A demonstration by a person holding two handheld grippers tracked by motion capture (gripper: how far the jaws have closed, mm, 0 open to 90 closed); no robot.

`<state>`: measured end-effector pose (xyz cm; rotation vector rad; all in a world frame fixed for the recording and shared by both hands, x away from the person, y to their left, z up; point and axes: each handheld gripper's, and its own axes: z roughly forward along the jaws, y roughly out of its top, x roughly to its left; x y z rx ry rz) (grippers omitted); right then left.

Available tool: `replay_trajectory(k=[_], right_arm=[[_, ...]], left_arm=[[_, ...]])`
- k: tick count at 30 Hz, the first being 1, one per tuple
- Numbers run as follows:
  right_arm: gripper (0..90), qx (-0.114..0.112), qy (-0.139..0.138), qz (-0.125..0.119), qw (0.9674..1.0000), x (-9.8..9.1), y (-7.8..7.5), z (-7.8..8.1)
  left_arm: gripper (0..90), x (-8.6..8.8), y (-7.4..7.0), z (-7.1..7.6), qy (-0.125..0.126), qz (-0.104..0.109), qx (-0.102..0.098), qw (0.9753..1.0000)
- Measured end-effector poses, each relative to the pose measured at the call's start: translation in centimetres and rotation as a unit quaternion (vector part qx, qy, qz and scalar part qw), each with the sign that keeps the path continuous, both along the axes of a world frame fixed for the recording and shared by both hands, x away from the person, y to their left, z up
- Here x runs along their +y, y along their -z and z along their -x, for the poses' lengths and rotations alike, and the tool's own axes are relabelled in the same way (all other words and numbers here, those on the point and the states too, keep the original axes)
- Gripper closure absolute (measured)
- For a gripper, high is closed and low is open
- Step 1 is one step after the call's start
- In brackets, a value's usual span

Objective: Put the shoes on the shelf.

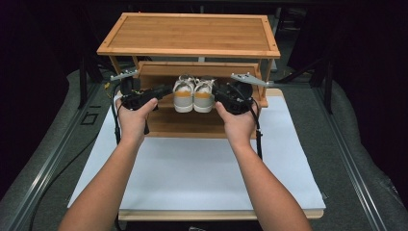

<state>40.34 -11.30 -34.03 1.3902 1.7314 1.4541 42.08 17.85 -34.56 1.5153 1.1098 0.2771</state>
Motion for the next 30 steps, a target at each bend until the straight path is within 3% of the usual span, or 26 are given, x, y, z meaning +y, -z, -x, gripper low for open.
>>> replay_trajectory(k=[3, 7, 15, 20, 29, 30], right_arm=[[74.5, 0.005, 0.002, 0.008, 1.0, -0.3, 0.7, 0.2], [78.9, 0.013, -0.003, 0.01, 0.9999, -0.3, 1.5, 0.0], [81.3, 0.032, -0.006, 0.0, 0.9995, -0.5, 2.8, -0.3], [81.3, 0.038, -0.009, -0.002, 0.9992, -0.3, 3.3, -0.1], [85.7, 0.033, -0.004, -0.003, 0.9994, 0.2, 3.6, -0.3], [86.4, 0.042, -0.004, 0.004, 0.9991, 0.2, 3.5, -0.3]], left_arm=[[73.0, 0.2, 0.6, -0.1, 0.004, 0.001, 0.005, 1.0], [77.2, 0.0, 1.4, -0.2, 0.002, -0.006, 0.012, 0.9999], [80.0, -0.6, 2.8, -0.4, -0.002, -0.015, 0.019, 0.9997], [80.7, -0.8, 2.9, -0.2, -0.004, -0.022, 0.016, 0.9996], [83.9, -0.8, 3.0, -0.6, 0.0, -0.009, 0.019, 0.9998], [85.6, -0.8, 3.0, -0.6, -0.002, -0.01, 0.019, 0.9998]])
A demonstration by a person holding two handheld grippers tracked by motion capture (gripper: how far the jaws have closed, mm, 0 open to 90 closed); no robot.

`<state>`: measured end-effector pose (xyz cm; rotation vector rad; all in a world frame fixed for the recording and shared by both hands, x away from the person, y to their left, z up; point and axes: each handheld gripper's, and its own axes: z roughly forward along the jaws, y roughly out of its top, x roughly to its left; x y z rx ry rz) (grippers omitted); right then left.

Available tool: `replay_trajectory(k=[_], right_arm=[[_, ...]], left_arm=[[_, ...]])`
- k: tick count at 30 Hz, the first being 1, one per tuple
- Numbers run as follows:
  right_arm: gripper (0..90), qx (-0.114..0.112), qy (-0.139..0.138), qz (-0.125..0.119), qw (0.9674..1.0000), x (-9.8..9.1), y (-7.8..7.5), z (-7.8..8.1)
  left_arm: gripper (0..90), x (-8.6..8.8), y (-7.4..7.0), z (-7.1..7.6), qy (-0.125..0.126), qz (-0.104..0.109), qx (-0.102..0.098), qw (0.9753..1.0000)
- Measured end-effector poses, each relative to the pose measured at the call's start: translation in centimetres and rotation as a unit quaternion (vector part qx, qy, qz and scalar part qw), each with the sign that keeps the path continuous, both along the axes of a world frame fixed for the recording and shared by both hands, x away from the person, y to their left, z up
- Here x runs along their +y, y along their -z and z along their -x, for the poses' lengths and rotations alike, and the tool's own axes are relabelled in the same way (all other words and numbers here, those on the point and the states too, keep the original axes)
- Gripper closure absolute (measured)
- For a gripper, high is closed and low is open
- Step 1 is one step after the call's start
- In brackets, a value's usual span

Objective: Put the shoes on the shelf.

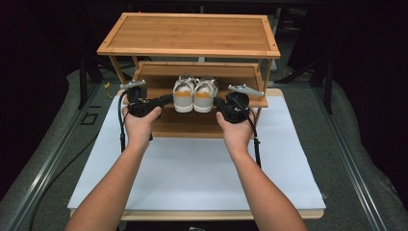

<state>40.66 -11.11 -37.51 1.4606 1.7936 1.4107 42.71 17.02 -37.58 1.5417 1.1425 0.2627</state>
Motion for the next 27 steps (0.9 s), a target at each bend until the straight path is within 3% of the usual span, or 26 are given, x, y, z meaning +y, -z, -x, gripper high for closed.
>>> replay_trajectory(k=[6, 7, 8, 15, 19, 25, 27], right_arm=[[90.0, 0.004, 0.004, 0.004, 1.0, 0.3, 0.0, -0.6], [90.0, 0.009, -0.007, 0.0, 0.9999, 0.2, -0.1, -0.8], [90.0, 0.004, 0.008, 0.005, 1.0, 0.3, 0.0, -0.9], [90.0, 0.011, 0.008, 0.004, 0.9999, 0.1, -0.1, -1.6], [90.0, 0.001, 0.018, 0.005, 0.9998, 0.3, 0.0, -2.2], [90.0, 0.011, 0.019, 0.011, 0.9997, 0.3, -0.1, -3.1], [90.0, 0.003, 0.024, 0.006, 0.9997, 0.4, 0.0, -3.4]], left_arm=[[88.1, -0.4, -0.1, -0.5, -0.007, -0.005, -0.001, 1.0], [88.9, -0.4, 0.0, -0.5, -0.008, -0.004, -0.002, 1.0], [89.1, -0.4, 0.0, -0.6, -0.008, -0.005, -0.002, 1.0], [89.3, -0.7, -0.1, -1.2, -0.01, -0.006, -0.001, 0.9999], [89.3, -0.9, -0.2, -1.7, -0.013, -0.013, -0.001, 0.9998], [89.4, -1.1, -0.3, -2.4, -0.015, -0.019, 0.001, 0.9997], [89.4, -1.1, -0.3, -2.7, -0.016, -0.02, 0.001, 0.9997]])
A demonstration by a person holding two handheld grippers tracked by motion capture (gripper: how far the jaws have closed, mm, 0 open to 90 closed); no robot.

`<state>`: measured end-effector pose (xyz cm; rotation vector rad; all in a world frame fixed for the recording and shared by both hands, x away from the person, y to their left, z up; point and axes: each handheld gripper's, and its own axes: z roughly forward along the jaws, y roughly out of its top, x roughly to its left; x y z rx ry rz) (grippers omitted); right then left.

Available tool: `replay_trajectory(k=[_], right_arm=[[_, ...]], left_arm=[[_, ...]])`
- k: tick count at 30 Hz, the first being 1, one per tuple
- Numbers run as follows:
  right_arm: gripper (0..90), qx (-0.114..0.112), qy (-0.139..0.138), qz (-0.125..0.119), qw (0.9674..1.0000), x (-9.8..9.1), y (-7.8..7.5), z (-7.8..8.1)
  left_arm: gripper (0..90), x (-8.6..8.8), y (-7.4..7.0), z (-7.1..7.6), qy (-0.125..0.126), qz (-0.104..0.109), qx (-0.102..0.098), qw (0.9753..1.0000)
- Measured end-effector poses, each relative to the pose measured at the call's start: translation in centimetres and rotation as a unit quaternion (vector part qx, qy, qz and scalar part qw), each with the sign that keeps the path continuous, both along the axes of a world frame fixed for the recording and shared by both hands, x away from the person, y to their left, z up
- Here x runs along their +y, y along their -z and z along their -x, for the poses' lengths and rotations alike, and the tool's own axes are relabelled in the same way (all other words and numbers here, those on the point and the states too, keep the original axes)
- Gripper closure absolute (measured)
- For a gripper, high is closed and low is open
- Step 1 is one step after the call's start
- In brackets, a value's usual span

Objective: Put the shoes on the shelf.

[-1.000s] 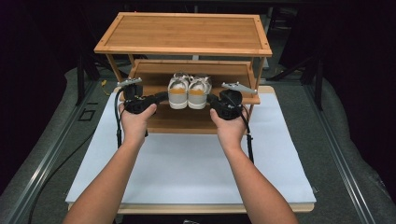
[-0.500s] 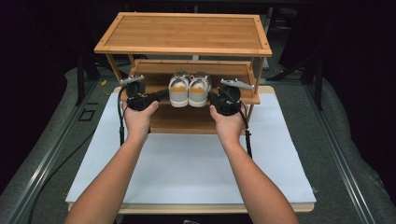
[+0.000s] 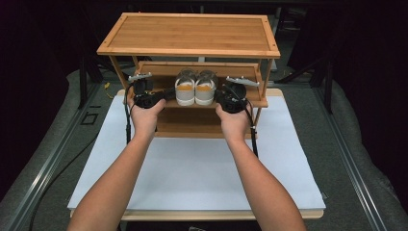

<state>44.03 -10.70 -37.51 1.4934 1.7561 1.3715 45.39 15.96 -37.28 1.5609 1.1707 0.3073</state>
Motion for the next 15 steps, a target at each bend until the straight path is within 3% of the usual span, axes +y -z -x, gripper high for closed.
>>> replay_trajectory(k=[5, 10, 11, 15], right_arm=[[90.0, 0.004, -0.004, -0.003, 1.0, 0.0, 0.0, -0.5], [90.0, -0.005, 0.006, -0.005, 1.0, 0.1, 0.2, -1.2], [90.0, 0.005, 0.0, -0.001, 1.0, 0.0, 0.1, -1.2], [90.0, 0.007, 0.008, 0.003, 0.9999, 0.0, 0.1, -1.8]], left_arm=[[89.5, 0.1, 0.3, -0.8, -0.003, 0.01, -0.002, 0.9999], [89.5, 0.0, 0.4, -1.5, -0.008, 0.016, 0.001, 0.9998], [89.5, 0.0, 0.4, -1.6, -0.009, 0.017, 0.001, 0.9998], [89.5, -0.3, 0.3, -2.0, -0.013, 0.013, 0.005, 0.9998]])
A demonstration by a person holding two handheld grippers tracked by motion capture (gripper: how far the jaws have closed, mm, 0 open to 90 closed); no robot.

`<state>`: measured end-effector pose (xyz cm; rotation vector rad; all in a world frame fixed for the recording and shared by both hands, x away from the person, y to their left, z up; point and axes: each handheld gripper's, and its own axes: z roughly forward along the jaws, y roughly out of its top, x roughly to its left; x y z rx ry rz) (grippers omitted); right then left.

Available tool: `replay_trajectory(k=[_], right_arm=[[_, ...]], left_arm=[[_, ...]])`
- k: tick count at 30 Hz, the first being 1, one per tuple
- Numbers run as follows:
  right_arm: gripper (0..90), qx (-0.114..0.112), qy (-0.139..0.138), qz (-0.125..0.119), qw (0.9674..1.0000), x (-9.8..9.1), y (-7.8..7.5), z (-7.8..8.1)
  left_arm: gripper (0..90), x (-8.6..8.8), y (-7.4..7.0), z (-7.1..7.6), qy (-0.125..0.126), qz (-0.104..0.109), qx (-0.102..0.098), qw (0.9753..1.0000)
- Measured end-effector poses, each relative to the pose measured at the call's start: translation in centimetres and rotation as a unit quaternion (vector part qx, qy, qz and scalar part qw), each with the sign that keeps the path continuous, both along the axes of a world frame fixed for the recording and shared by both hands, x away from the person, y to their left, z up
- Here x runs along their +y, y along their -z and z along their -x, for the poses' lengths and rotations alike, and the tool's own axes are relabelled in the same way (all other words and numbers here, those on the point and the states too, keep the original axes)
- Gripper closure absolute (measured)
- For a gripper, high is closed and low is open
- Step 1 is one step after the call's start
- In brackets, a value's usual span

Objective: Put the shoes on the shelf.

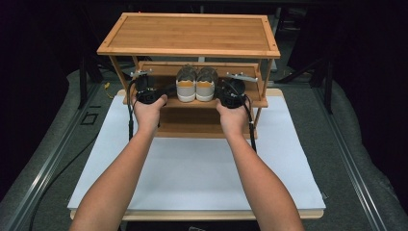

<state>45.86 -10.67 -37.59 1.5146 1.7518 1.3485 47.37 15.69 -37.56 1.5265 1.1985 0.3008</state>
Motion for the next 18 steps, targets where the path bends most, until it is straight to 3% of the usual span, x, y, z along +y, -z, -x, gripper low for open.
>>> replay_trajectory(k=[8, 10, 11, 12, 18], right_arm=[[90.0, 0.003, 0.012, 0.003, 0.9999, 0.2, -0.1, -0.7], [90.0, 0.006, -0.001, 0.0, 1.0, 0.1, -0.1, -0.9], [90.0, 0.003, 0.016, 0.004, 0.9999, 0.2, 0.0, -1.0], [90.0, 0.006, 0.003, -0.001, 1.0, 0.0, 0.0, -1.1], [90.0, 0.004, 0.003, -0.005, 1.0, 0.1, 0.1, -1.4]], left_arm=[[89.5, -0.2, 0.0, -0.7, -0.003, 0.0, 0.001, 1.0], [89.4, -0.2, 0.0, -0.9, -0.003, -0.001, 0.002, 1.0], [89.5, -0.2, 0.0, -1.0, -0.002, -0.002, 0.002, 1.0], [89.4, -0.1, 0.1, -1.0, -0.002, 0.001, 0.003, 1.0], [89.2, 0.0, 0.3, -1.4, -0.001, 0.01, 0.005, 0.9999]])
